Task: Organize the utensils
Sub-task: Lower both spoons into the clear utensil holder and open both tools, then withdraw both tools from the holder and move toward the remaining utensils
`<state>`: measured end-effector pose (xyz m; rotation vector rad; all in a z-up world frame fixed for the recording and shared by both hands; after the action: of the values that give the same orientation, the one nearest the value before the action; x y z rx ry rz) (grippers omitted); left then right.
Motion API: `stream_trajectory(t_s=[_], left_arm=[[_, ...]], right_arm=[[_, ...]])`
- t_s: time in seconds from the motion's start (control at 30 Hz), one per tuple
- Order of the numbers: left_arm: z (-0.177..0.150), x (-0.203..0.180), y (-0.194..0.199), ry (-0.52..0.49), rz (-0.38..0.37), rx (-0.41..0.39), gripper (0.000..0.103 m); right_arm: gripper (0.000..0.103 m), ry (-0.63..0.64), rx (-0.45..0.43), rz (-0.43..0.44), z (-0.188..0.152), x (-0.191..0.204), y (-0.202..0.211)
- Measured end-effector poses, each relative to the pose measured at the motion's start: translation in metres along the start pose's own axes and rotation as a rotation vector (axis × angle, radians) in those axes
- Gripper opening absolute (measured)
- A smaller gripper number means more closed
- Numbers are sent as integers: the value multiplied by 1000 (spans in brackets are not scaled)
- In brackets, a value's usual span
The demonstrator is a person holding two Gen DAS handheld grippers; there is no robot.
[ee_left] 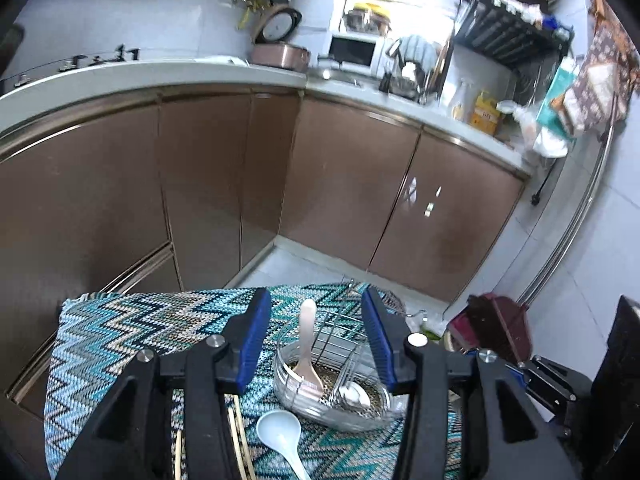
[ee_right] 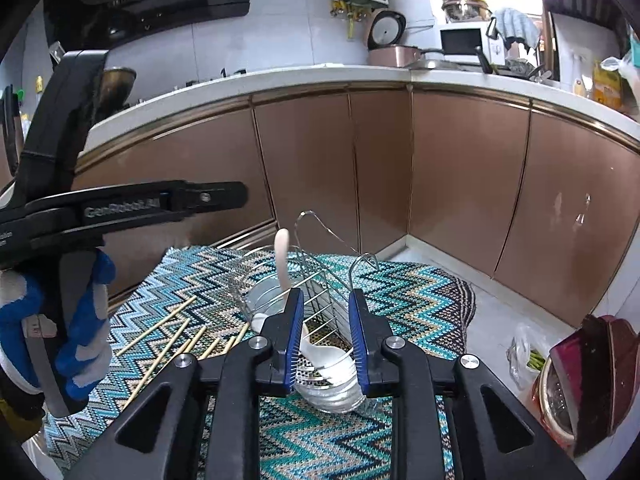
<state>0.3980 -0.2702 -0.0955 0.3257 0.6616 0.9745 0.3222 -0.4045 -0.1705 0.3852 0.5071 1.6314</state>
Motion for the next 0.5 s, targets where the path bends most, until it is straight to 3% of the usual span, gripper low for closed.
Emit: stream_trajectory(t_s=[0.17,0.33,0.4,0.5], left_arm=[[-22,16,58,-11,43,-66,45],[-47,38,111,-22,116,-81,45],[-55,46,129,-20,150,-88,53],[-66,62,151,7,189,-96,58]], right_arm=[[49,-10,-41,-21,-15,14,34],[62,-23,-43,-26,-39,35,55],[69,-20,-40,-18,-48,46,63],[77,-10,-10,-15,-61,59,69]])
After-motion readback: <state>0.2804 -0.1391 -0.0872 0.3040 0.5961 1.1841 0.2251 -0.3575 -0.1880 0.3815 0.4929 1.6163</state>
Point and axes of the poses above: each gripper's, at about its wrist camera, not at the fingertips, and y roughly against the way its jaws point, x to its left, z to its top, the point moved 5 cm from there along -y, roughly the way its jaws point, and after that the axes turned 11 degrees about y, right-handed, at the moved point
